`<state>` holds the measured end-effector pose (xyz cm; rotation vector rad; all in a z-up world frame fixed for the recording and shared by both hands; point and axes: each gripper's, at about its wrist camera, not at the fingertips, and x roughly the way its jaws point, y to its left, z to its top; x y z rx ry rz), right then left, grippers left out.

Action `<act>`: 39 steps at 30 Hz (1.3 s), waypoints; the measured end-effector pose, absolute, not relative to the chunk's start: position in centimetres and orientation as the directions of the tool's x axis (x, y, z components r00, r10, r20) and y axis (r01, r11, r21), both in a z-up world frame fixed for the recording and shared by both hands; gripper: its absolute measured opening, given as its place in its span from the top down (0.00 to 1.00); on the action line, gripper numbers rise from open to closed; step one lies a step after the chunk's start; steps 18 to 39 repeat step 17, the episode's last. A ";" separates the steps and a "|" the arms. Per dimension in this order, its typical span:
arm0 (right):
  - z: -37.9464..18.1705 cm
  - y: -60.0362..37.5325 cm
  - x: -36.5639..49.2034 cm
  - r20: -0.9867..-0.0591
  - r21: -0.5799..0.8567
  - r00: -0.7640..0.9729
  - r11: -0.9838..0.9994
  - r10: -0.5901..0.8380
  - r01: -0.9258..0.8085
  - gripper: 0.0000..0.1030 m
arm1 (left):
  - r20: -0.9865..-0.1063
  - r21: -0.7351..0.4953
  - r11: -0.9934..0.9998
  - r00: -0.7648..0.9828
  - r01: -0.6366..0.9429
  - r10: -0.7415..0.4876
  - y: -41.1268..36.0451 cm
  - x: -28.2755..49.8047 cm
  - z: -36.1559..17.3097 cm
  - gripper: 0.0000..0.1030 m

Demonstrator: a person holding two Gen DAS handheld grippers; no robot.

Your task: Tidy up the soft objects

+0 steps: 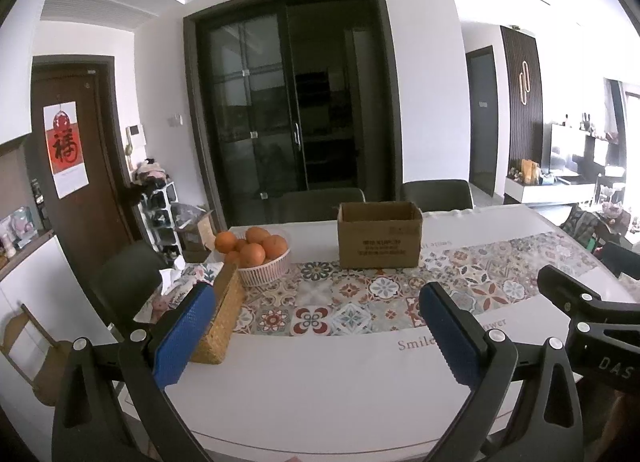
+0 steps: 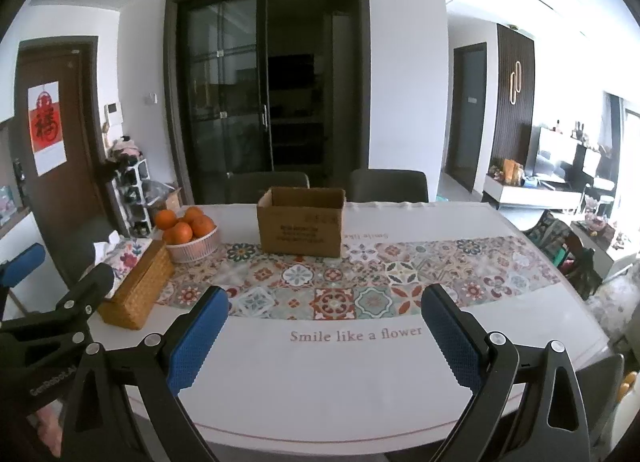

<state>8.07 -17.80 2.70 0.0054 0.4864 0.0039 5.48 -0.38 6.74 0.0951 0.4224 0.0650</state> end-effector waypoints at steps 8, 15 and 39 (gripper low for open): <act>3.0 -17.4 7.9 -0.455 -0.004 0.890 1.000 0.006 -0.008 0.05 | -0.410 0.095 0.995 0.909 -0.037 0.073 -0.4 5.3 6.7 0.00; 3.0 -17.3 8.1 -0.457 -0.003 0.890 1.000 0.009 -0.012 0.05 | -0.409 0.094 0.995 0.910 -0.031 0.067 -0.3 5.2 6.7 0.00; 2.9 -17.3 8.0 -0.457 -0.004 0.890 1.000 0.010 -0.013 0.05 | -0.410 0.094 0.995 0.910 -0.031 0.067 -0.2 5.3 6.6 0.00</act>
